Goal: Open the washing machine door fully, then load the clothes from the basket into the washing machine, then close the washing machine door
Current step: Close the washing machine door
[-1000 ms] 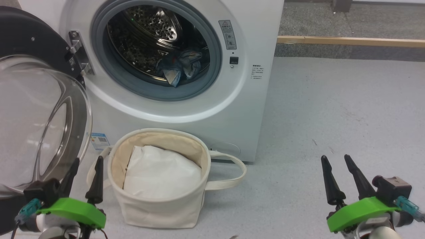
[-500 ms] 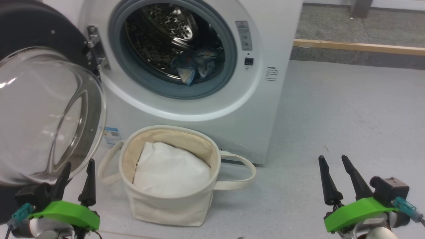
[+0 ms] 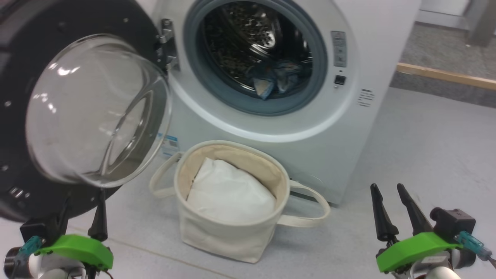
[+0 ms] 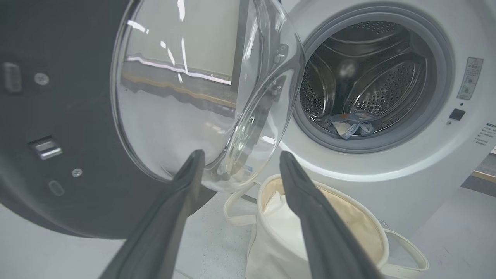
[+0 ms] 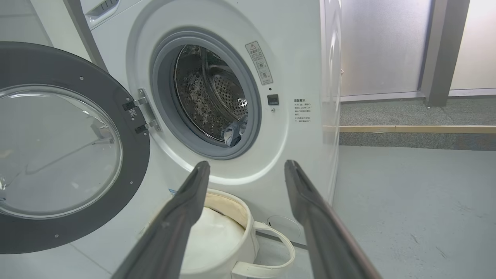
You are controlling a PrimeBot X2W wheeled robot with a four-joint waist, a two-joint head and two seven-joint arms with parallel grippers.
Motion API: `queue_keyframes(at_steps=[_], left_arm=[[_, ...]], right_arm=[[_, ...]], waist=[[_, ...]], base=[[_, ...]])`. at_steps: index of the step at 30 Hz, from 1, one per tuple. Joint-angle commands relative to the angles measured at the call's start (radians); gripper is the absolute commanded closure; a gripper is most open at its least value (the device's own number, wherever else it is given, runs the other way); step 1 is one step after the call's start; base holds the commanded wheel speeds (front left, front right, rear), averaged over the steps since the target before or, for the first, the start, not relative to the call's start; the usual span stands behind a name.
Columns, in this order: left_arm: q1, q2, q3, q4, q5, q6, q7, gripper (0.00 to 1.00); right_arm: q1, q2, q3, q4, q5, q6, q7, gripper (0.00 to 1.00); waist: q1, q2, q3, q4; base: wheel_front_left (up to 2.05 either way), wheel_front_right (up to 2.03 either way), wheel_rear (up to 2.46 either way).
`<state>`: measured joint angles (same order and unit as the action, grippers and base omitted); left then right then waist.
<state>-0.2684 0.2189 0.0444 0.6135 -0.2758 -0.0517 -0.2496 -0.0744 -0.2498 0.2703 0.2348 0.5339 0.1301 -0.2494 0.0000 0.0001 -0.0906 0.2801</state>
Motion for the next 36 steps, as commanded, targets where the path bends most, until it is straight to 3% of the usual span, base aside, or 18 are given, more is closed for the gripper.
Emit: queue_keyframes(at_steps=[1,13,23,36], left_arm=[[-0.061,0.031,0.032,-0.038,0.008,0.002,-0.012,0.00],[-0.035,0.033,0.054,-0.091,0.001,-0.020,-0.012,0.00],[0.010,0.038,0.104,-0.163,-0.030,-0.023,-0.012,0.00],[0.051,0.035,0.138,-0.222,-0.035,-0.020,-0.012,0.00]], right_arm=[[-0.012,-0.005,0.009,-0.025,0.006,0.001,-0.012,0.00],[-0.026,0.007,0.016,-0.021,0.009,0.001,-0.012,0.00],[-0.130,-0.003,0.093,0.017,0.026,0.001,-0.012,0.00],[-0.188,-0.001,0.136,0.046,0.047,0.001,-0.012,0.00]], waist=[[0.0000,-0.0001,-0.004,0.034],[0.0000,-0.0001,0.006,0.180],[0.0000,-0.0001,0.059,0.224],[0.0000,-0.0001,0.073,0.232]], base=[[0.00,0.00,0.00],[0.00,0.00,0.00],[0.00,0.00,0.00],[0.00,0.00,0.00]])
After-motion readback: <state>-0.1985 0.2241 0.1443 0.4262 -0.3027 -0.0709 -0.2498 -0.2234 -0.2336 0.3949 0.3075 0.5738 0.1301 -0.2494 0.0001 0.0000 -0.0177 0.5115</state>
